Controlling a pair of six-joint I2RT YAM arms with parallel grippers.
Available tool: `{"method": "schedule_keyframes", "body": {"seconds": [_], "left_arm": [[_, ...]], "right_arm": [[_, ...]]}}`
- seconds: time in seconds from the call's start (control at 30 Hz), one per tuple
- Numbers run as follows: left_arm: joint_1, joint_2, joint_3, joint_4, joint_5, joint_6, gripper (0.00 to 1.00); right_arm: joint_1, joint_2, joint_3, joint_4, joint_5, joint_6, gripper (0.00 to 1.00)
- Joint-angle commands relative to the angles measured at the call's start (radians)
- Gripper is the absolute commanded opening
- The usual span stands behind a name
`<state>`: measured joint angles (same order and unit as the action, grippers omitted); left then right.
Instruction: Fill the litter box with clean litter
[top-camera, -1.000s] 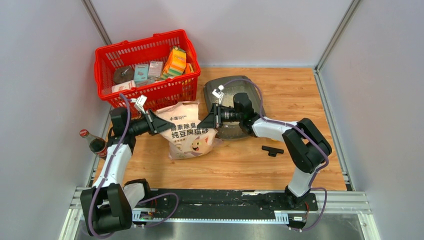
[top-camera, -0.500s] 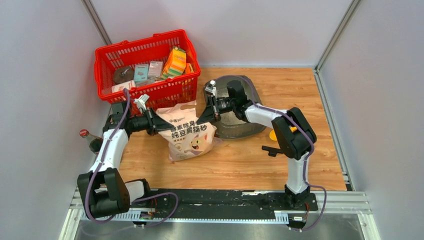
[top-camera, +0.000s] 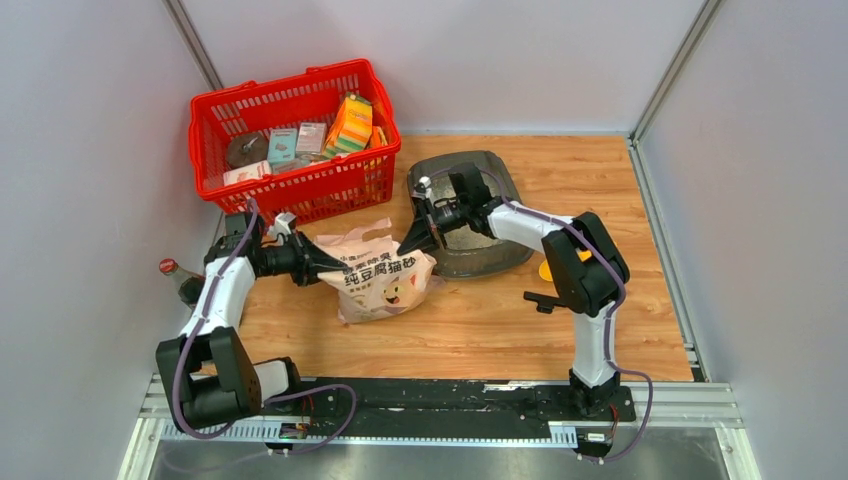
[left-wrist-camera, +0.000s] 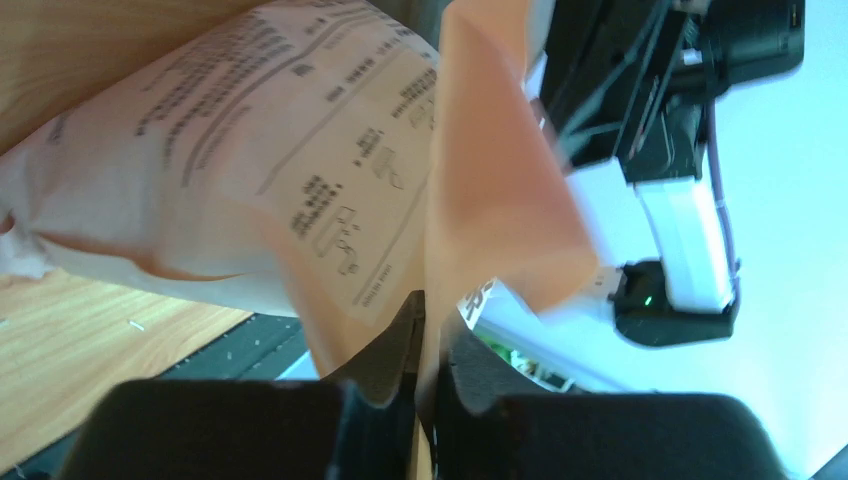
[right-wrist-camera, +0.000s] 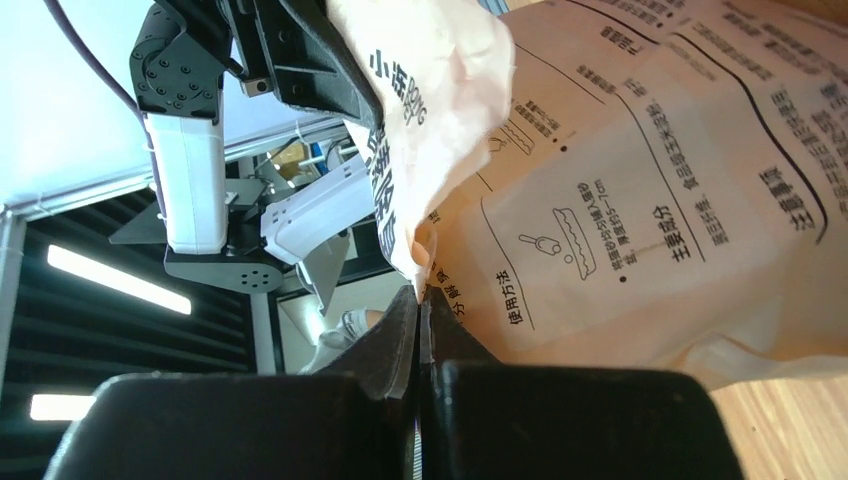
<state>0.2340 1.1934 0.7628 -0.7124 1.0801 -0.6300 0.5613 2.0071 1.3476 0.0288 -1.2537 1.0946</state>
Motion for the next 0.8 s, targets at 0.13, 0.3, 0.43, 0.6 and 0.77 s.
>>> {"method": "schedule_keyframes", "body": {"seconds": [0.13,0.3,0.43,0.6,0.77], "left_arm": [[0.034,0.014,0.113,-0.158,-0.043,0.172,0.42],[0.034,-0.141,0.32,-0.494,-0.144,0.681,0.48],[0.027,-0.332,0.314,-0.465,-0.253,0.817,0.62],[-0.149,-0.396,0.343,-0.291,-0.255,0.921,0.73],[-0.346,-0.289,0.457,-0.308,-0.396,1.2,0.74]], "right_arm": [[-0.038,-0.047,0.027,-0.078,-0.016,0.027,0.0],[-0.04,-0.03,0.024,-0.079,-0.032,0.034,0.0],[-0.043,-0.01,0.021,-0.083,-0.039,0.065,0.0],[-0.043,0.007,0.018,-0.07,-0.033,0.086,0.0],[-0.044,0.007,0.041,-0.084,-0.029,0.076,0.0]]}}
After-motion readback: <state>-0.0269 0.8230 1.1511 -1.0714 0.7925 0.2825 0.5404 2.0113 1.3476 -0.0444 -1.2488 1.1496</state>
